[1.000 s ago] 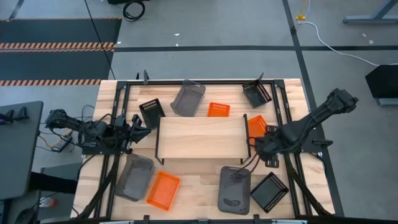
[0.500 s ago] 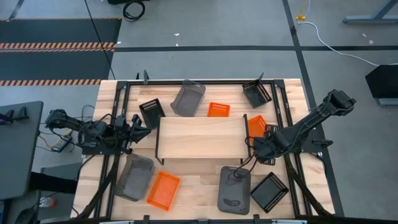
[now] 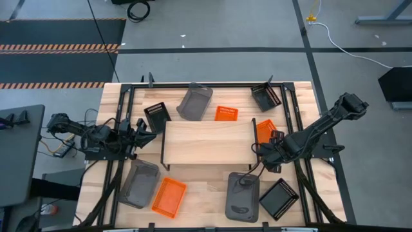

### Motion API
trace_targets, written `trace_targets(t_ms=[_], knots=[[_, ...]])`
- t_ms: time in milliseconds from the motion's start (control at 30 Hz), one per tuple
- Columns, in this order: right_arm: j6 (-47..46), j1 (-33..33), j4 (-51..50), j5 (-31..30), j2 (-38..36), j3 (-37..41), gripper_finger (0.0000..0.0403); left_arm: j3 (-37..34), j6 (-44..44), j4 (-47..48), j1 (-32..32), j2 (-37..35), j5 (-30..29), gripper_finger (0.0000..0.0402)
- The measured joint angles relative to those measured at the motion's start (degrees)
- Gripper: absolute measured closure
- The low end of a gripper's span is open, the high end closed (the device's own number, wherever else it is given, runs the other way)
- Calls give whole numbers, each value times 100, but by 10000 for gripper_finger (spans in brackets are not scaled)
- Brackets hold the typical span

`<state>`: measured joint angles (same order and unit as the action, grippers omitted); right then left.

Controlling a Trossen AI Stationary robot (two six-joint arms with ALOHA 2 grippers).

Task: Stack baskets on shelf by color
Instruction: Put the top right orange bin on the shelf

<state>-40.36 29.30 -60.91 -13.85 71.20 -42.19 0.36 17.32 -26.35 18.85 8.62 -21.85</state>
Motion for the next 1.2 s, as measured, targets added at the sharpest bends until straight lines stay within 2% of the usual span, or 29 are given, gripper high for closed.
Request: trace_targets(t_ms=[300, 633, 800, 1033, 1200], knots=[[-19, 0, 229, 33, 1, 28, 172, 0, 2, 0, 2, 0, 0, 365], [-275, -1, 680, 47, 0, 668, 173, -1, 0, 2, 2, 0, 1, 367], [-443, 0, 752, 666, 0, 716, 174, -1, -2, 2, 2, 0, 0, 366], [-813, 0, 1094, 1980, 0, 684, 194, -1, 0, 2, 2, 0, 0, 365], [-577, 4, 1322, 2232, -13, 629, 212, -2, 0, 4, 2, 0, 2, 367]])
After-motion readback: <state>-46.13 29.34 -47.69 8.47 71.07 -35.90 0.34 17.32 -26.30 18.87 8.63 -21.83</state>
